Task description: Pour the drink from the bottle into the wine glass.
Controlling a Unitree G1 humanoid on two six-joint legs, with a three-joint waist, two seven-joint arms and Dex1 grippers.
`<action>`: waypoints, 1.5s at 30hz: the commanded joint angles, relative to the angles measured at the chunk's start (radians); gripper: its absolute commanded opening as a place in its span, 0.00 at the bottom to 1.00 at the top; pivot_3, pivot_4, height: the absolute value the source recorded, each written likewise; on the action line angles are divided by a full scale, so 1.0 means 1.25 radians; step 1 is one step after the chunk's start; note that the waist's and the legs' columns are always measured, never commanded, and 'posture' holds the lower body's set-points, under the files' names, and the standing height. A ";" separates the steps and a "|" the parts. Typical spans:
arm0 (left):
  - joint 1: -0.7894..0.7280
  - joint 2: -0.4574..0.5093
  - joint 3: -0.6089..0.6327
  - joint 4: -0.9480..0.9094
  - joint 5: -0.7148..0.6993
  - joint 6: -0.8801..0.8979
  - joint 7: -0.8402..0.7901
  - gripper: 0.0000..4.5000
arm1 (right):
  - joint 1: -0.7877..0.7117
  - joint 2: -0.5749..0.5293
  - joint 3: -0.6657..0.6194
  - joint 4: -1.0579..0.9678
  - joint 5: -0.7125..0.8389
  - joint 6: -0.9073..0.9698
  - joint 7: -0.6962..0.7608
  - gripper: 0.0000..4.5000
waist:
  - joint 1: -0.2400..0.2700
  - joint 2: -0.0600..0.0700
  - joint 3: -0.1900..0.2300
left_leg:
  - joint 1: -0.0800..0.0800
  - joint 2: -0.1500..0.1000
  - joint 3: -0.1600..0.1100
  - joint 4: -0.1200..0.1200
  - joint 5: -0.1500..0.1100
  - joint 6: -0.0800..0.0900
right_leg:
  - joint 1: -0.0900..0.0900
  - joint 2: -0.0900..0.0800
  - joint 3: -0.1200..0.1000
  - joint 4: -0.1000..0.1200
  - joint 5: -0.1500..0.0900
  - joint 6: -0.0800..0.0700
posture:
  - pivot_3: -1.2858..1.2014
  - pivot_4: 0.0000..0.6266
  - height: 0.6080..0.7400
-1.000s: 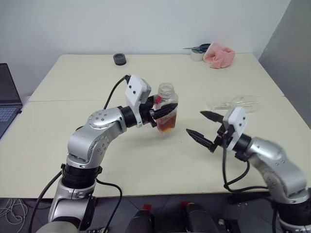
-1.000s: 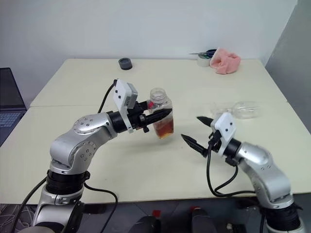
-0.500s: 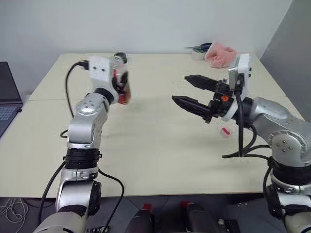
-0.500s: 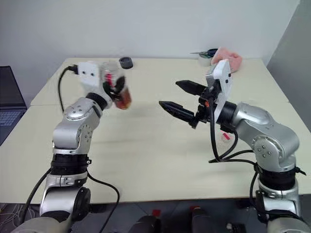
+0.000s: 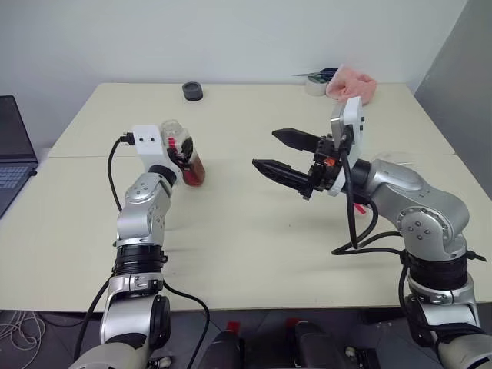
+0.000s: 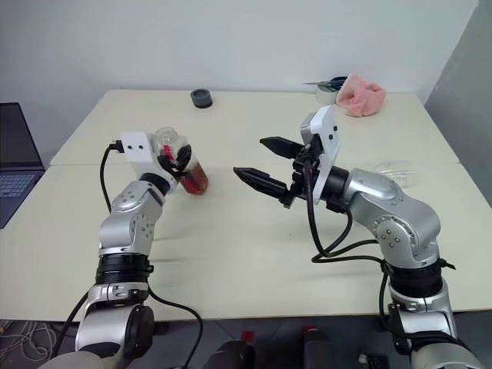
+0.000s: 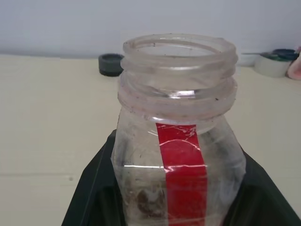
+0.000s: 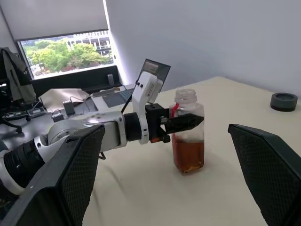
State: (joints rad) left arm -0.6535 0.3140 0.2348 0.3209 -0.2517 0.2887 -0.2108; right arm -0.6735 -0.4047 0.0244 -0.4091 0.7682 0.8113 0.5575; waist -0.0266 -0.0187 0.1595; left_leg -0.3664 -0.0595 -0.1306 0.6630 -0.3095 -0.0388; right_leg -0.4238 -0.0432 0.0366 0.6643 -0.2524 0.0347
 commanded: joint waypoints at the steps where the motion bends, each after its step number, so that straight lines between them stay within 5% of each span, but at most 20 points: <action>1: -0.007 0.014 0.001 -0.005 0.006 -0.047 -0.020 0.43 | 0.005 0.009 -0.014 -0.028 0.005 -0.012 -0.011 1.00 | 0.000 0.000 0.000 | 0.000 0.000 0.000 0.000 0.000 0.000 | 0.000 0.000 0.000 0.000 0.000 0.000 | 0.52 0.24 1.00; 16: 0.002 0.012 -0.017 0.020 0.037 -0.077 -0.029 0.43 | 0.006 0.022 -0.022 -0.027 0.005 -0.018 -0.033 1.00 | 0.000 0.000 0.000 | 0.000 0.000 0.000 0.000 0.000 0.000 | 0.000 0.000 0.000 0.000 0.000 0.000 | 0.52 0.24 1.00; 25: 0.038 0.016 -0.015 -0.002 0.039 -0.058 -0.024 0.99 | 0.011 0.016 -0.021 -0.018 -0.006 -0.029 -0.026 1.00 | 0.000 0.000 0.000 | 0.000 0.000 0.000 0.000 0.000 0.000 | 0.000 0.000 0.000 0.000 0.000 0.000 | 0.52 0.24 1.00; 40: 0.339 0.000 -0.033 -0.368 -0.002 0.173 -0.009 0.99 | 0.114 0.005 -0.027 -0.071 -0.023 -0.026 -0.060 1.00 | -0.001 0.000 0.000 | 0.001 0.000 0.000 0.000 0.000 0.000 | 0.000 0.000 0.001 0.000 0.000 0.000 | 0.52 0.24 1.00; 45: 0.422 0.084 -0.067 -0.548 -0.057 0.291 -0.116 0.99 | 0.187 -0.019 -0.068 -0.057 -0.069 -0.043 -0.099 1.00 | 0.000 0.000 0.000 | 0.001 0.000 -0.001 0.000 0.000 0.000 | 0.001 0.001 0.000 0.000 0.000 0.000 | 0.52 0.24 1.00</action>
State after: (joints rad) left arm -0.1297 0.3867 0.1658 -0.2531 -0.2903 0.6258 -0.2967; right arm -0.4477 -0.4235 -0.0078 -0.4641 0.6891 0.7762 0.4593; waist -0.0269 -0.0190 0.1591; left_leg -0.3652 -0.0591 -0.1310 0.6625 -0.3097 -0.0385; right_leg -0.4220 -0.0425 0.0369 0.6644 -0.2525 0.0348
